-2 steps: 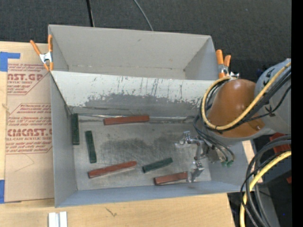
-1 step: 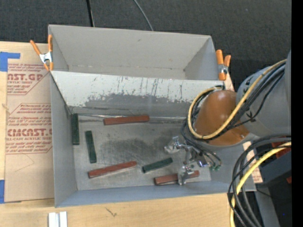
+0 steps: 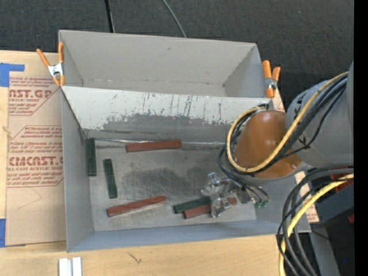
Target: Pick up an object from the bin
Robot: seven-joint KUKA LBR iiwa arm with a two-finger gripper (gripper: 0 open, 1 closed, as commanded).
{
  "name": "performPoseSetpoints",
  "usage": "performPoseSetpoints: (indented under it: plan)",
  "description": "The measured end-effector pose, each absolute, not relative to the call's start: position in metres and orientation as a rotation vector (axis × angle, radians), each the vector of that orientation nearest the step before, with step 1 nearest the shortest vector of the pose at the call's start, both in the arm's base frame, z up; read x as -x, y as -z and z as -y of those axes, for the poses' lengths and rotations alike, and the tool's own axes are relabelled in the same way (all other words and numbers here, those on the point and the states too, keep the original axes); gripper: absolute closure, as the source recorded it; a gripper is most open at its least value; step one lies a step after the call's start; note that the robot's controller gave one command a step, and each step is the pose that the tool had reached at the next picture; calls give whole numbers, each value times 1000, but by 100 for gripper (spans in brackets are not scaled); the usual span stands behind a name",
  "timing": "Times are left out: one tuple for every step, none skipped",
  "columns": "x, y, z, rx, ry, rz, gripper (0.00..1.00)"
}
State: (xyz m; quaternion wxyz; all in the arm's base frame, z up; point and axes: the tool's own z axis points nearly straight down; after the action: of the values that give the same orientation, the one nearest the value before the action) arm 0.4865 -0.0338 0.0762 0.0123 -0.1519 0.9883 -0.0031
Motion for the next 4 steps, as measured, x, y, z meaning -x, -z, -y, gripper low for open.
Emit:
performPoseSetpoints:
  plan:
    - [-487,-76,34,474,10,-3081,100]
    - [-487,-77,34,474,9,-3083,100]
    - [-484,-83,33,477,2,-3100,100]
    - [-483,-102,32,480,-1,-3108,100]
